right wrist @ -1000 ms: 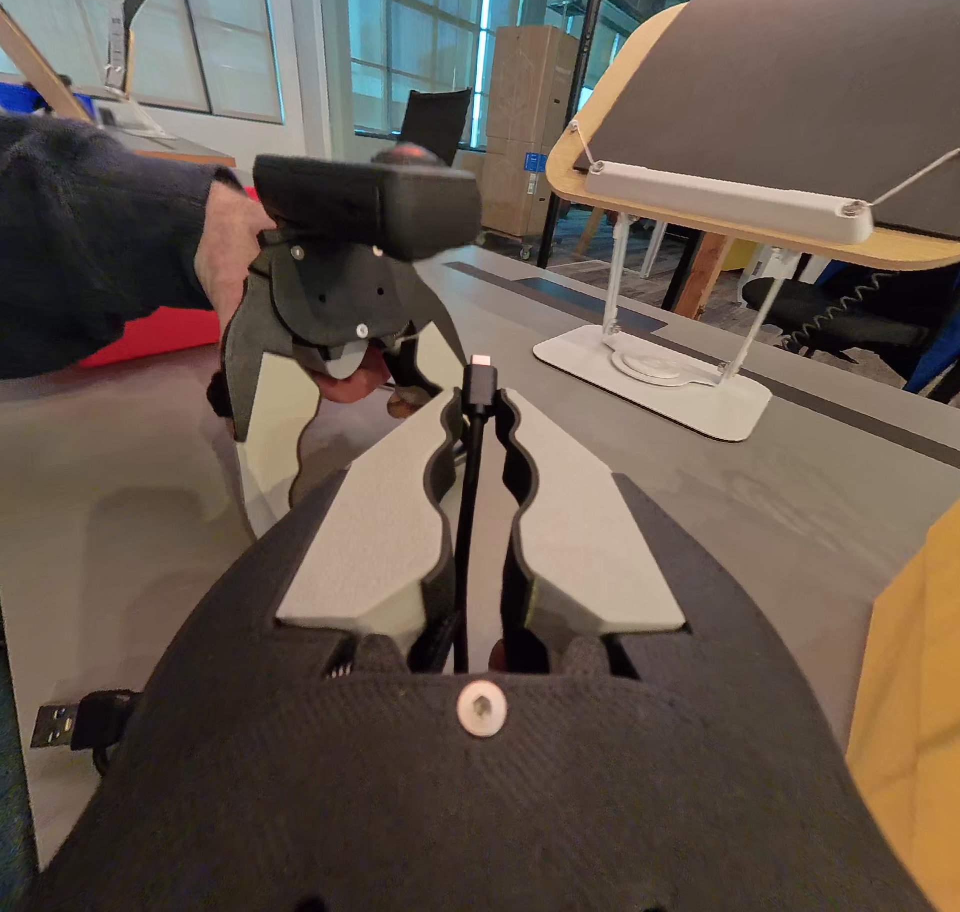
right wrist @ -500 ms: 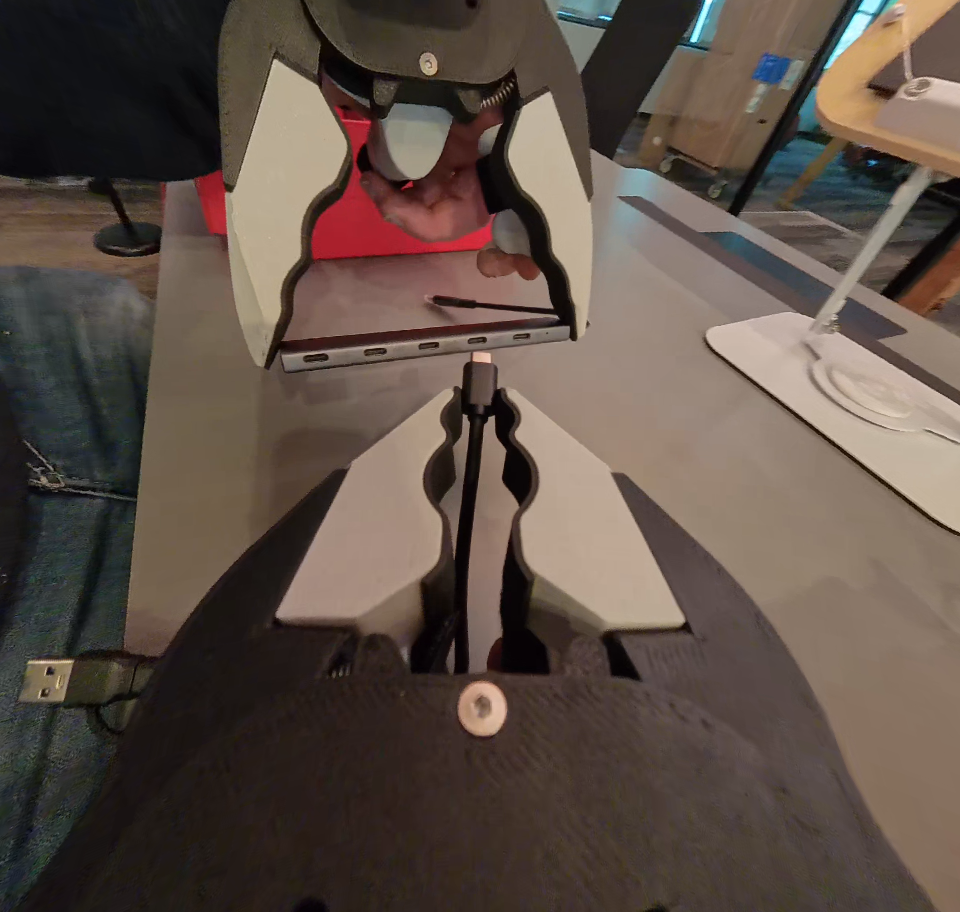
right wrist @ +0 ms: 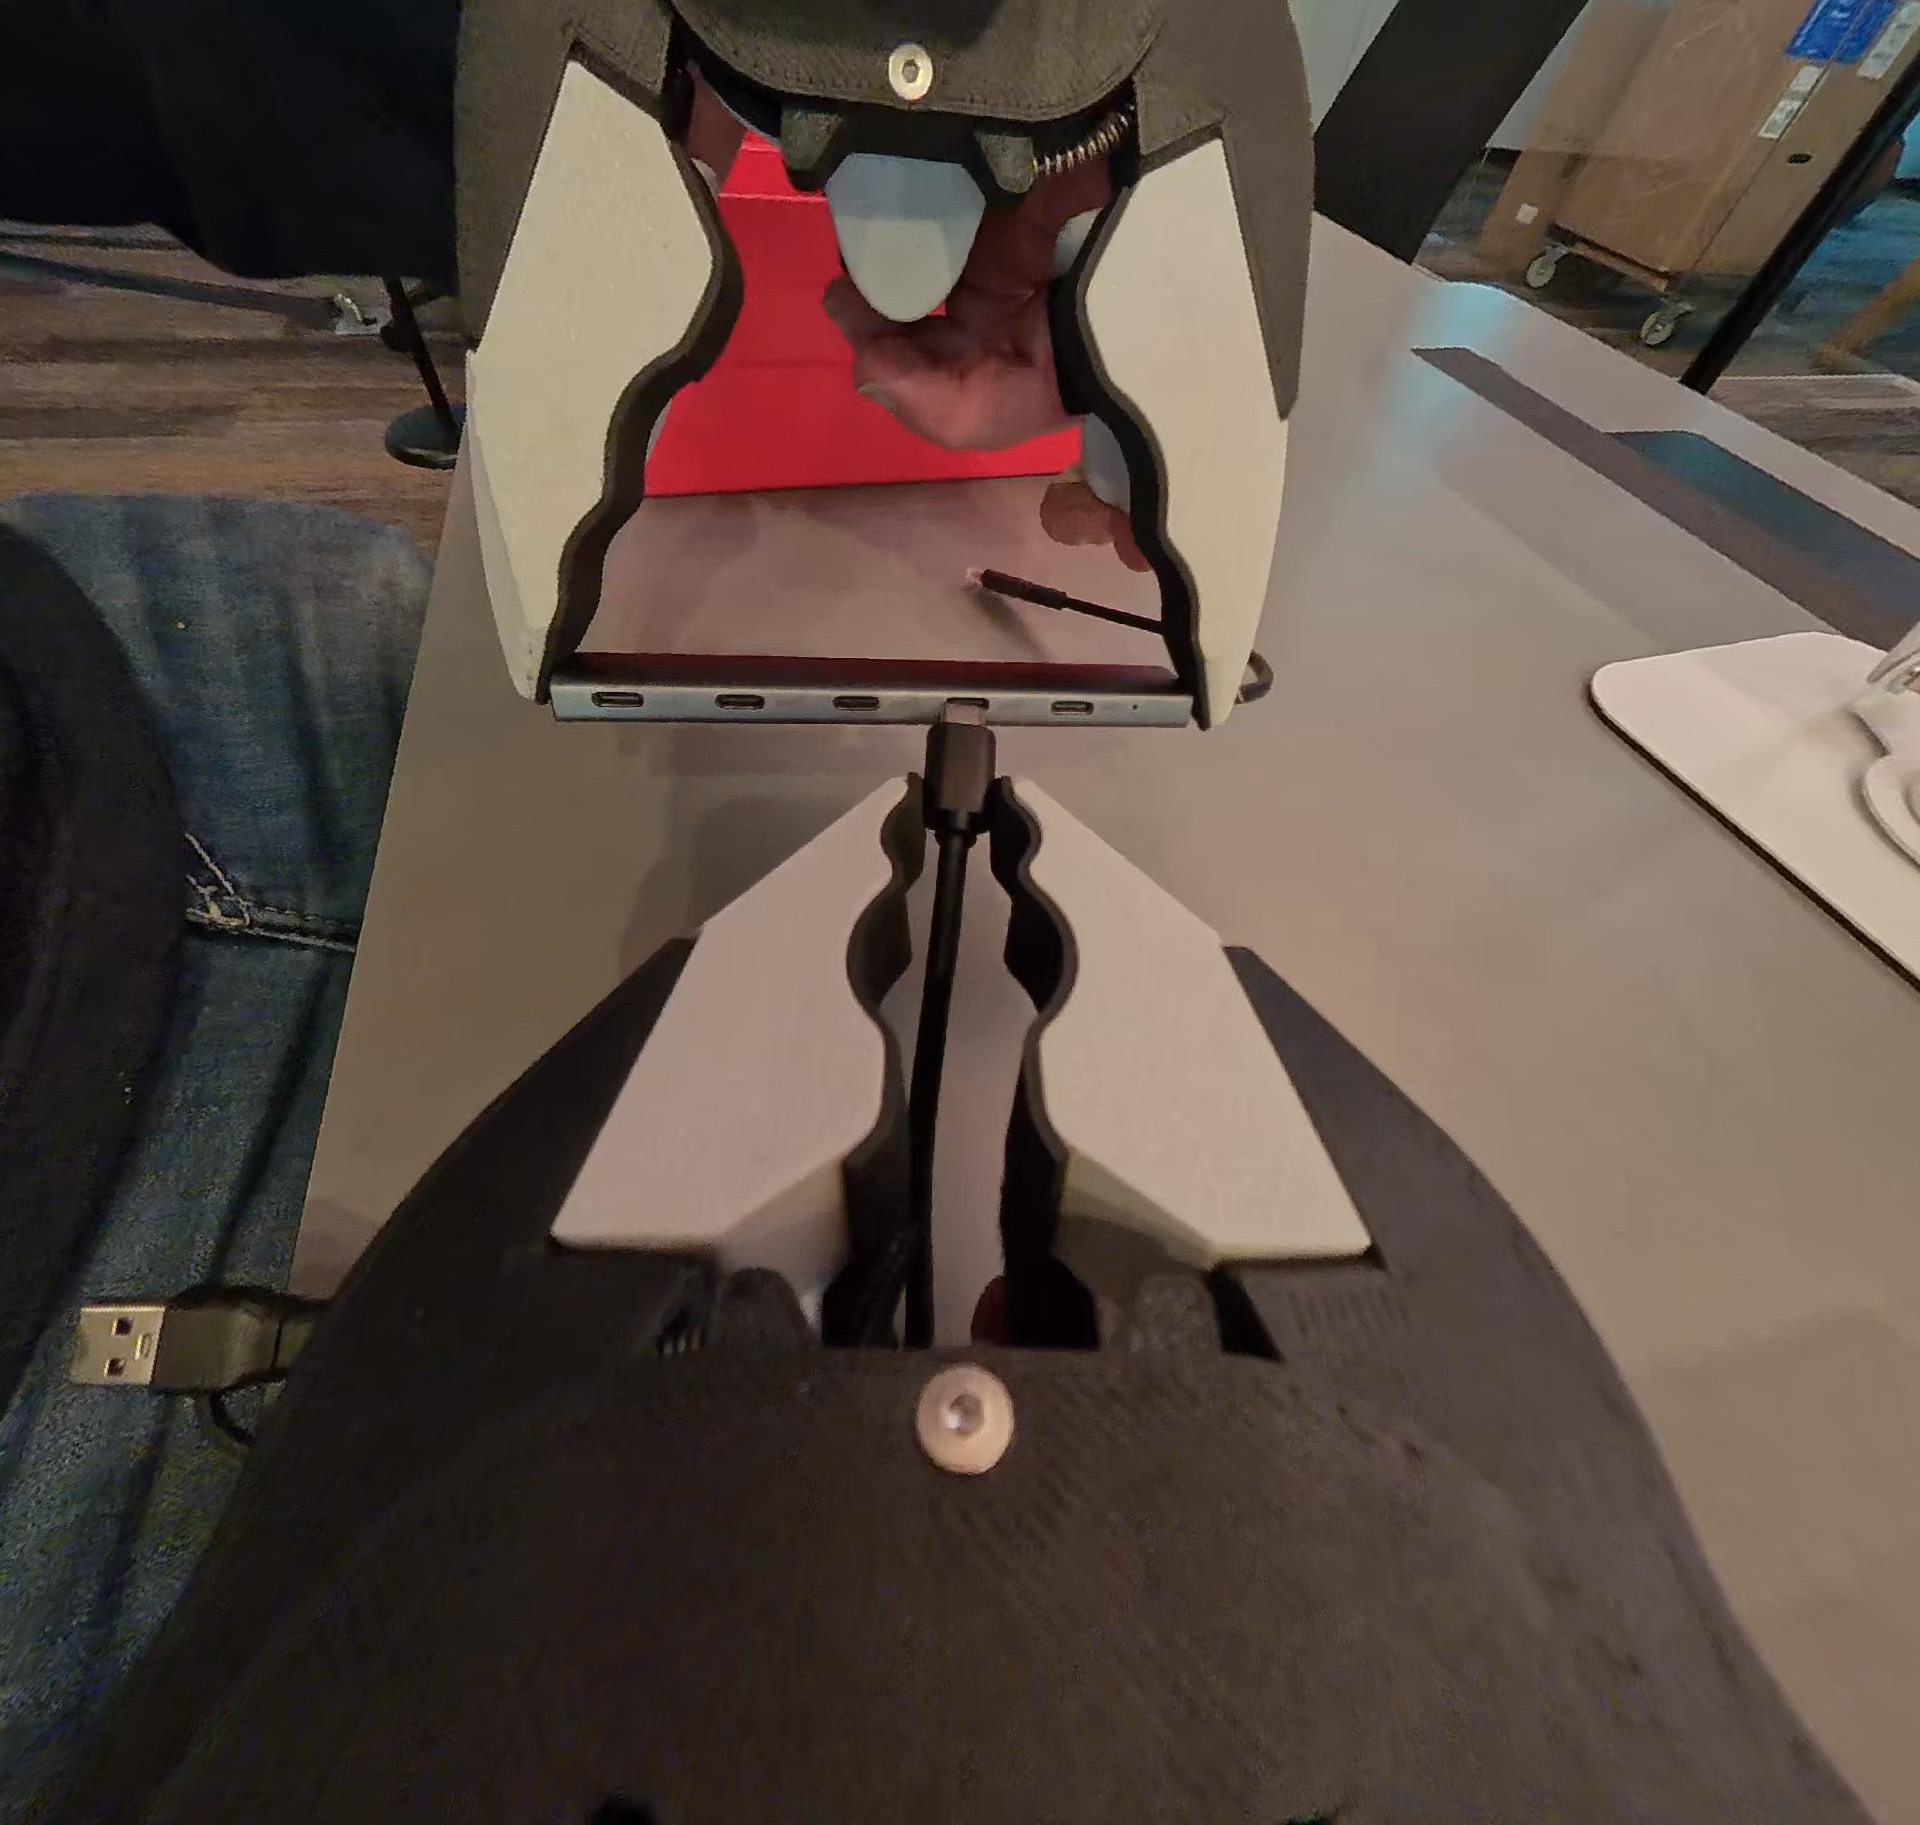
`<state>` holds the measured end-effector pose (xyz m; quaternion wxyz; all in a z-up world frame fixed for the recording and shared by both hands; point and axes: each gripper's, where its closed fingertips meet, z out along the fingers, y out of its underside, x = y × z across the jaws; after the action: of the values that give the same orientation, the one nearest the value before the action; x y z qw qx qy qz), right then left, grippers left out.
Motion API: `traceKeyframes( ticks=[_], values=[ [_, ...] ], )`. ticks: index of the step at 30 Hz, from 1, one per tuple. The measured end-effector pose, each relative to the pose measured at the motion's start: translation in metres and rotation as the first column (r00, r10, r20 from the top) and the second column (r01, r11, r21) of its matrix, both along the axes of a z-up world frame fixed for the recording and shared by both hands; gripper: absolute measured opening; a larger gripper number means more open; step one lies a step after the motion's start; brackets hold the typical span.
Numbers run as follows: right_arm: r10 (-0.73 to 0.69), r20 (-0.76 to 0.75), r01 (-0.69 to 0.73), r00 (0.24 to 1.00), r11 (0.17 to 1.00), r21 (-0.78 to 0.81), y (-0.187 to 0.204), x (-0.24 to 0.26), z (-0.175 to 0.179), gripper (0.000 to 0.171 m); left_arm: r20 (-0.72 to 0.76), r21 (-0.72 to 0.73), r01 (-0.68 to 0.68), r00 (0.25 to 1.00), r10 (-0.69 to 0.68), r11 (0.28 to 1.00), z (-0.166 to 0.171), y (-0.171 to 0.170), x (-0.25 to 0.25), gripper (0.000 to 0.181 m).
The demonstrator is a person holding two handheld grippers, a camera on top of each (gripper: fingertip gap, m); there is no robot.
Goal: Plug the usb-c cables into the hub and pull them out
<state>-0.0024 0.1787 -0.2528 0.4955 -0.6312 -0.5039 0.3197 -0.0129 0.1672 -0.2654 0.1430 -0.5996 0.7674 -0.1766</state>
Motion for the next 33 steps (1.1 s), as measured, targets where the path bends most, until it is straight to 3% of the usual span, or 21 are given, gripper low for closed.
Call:
traceKeyframes(
  ticks=[17, 23, 33],
  values=[
    [0.047, 0.051, -0.047, 0.998, 0.999, 0.001, -0.003, -0.005, -0.007, 0.009, -0.098, 0.005, 0.065, 0.993, -0.064, 0.998, -0.006, -0.004, -0.005, 0.13],
    [0.052, 0.133, -0.056, 0.99, 0.998, 0.029, -0.001, -0.007, -0.012, 0.009, -0.162, 0.035, 0.085, 0.984, -0.078, 0.996, -0.012, -0.003, -0.007, 0.13],
    [0.062, -0.056, -0.061, 0.997, 0.998, 0.015, -0.002, -0.003, 0.009, 0.009, 0.025, -0.007, 0.055, 0.998, -0.054, 0.998, 0.012, -0.006, 0.005, 0.13]
  ],
)
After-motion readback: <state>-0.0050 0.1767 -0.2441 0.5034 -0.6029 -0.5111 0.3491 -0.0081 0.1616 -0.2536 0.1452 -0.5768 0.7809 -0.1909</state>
